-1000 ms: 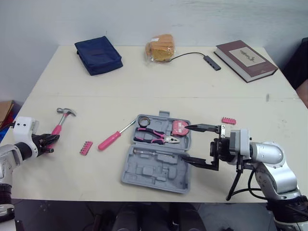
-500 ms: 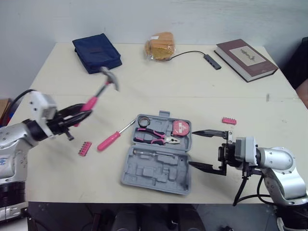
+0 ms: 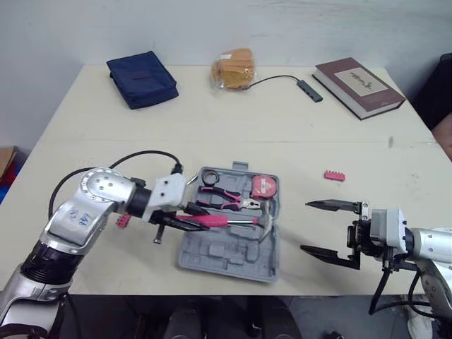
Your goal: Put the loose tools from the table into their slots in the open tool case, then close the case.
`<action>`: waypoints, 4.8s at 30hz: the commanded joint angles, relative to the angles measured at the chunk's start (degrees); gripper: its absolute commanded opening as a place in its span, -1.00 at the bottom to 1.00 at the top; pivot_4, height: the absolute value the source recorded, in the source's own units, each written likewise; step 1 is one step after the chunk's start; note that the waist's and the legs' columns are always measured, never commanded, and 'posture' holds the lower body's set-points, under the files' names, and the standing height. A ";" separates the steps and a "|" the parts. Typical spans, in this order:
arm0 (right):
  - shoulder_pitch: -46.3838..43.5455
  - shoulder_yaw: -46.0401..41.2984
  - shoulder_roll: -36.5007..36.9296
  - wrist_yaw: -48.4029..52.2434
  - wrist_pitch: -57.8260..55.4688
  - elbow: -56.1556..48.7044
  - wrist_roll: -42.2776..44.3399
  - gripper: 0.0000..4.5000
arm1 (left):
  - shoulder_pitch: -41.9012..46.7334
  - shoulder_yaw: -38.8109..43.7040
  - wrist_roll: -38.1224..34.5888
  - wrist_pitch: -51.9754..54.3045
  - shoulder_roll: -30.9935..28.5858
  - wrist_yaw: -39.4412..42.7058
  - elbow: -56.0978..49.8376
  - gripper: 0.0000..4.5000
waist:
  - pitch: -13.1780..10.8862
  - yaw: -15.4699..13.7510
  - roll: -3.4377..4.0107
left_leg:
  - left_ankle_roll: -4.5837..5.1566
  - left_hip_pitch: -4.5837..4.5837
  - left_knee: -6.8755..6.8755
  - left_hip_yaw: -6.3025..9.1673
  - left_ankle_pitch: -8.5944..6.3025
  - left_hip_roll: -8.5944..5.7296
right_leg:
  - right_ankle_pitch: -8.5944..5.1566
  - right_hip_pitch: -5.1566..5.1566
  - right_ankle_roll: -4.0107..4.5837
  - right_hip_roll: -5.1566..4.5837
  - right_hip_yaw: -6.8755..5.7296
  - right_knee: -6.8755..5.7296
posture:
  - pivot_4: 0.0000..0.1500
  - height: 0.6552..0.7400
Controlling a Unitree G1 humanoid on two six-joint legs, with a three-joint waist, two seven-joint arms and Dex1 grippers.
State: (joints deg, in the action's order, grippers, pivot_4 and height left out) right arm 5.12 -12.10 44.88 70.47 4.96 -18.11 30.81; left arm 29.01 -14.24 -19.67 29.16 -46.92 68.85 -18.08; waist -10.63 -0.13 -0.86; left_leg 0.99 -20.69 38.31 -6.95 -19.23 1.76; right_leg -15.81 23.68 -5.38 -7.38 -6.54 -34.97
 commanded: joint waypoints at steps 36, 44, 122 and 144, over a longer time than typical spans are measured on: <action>0.68 0.97 -1.90 -4.42 1.41 -3.04 -2.68 1.00 | 0.76 0.26 0.69 -12.90 11.54 1.26 3.63 -0.16 | -0.02 -1.21 -0.02 | 0.24 -0.45 0.85 0.27 -0.08 0.02 | 0.03 -0.01 -0.06 -0.05 -0.15 -0.11 | 1.00 1.00; -0.11 1.80 -1.95 -4.35 1.85 -2.23 -3.07 1.00 | -3.58 -2.17 5.17 -18.41 15.97 -1.76 11.40 -0.98 | -0.02 -1.24 -0.02 | 0.27 -0.42 0.87 0.25 -0.07 -0.02 | 0.06 -0.06 -0.11 -0.05 -0.22 -0.09 | 1.00 1.00; 6.73 -32.36 6.13 -12.06 31.57 60.38 -9.47 1.00 | -39.88 61.55 -5.17 -40.90 4.09 -24.16 40.77 0.95 | 0.47 0.42 0.74 | -0.03 0.33 -0.24 0.02 -0.74 0.25 | -0.09 -0.28 0.16 -0.40 0.41 0.49 | 1.00 1.00; -12.80 -4.49 -7.45 -4.31 16.92 24.46 -0.03 1.00 | -51.72 52.43 -13.16 -18.29 15.67 -34.46 -2.34 0.95 | 0.36 1.65 0.63 | -0.53 0.37 -0.28 -0.11 -0.36 0.44 | 0.02 -0.17 0.33 -0.18 0.55 0.23 | 1.00 1.00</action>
State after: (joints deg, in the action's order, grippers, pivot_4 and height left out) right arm -7.13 -17.73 37.79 66.59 23.71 10.29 29.43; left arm -21.21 37.65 -31.90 8.81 -32.12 36.69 -16.64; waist -10.26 1.52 -0.24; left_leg 0.46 -20.32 38.02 -7.05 -19.59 2.21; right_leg -15.79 23.52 -5.04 -7.53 -6.00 -34.74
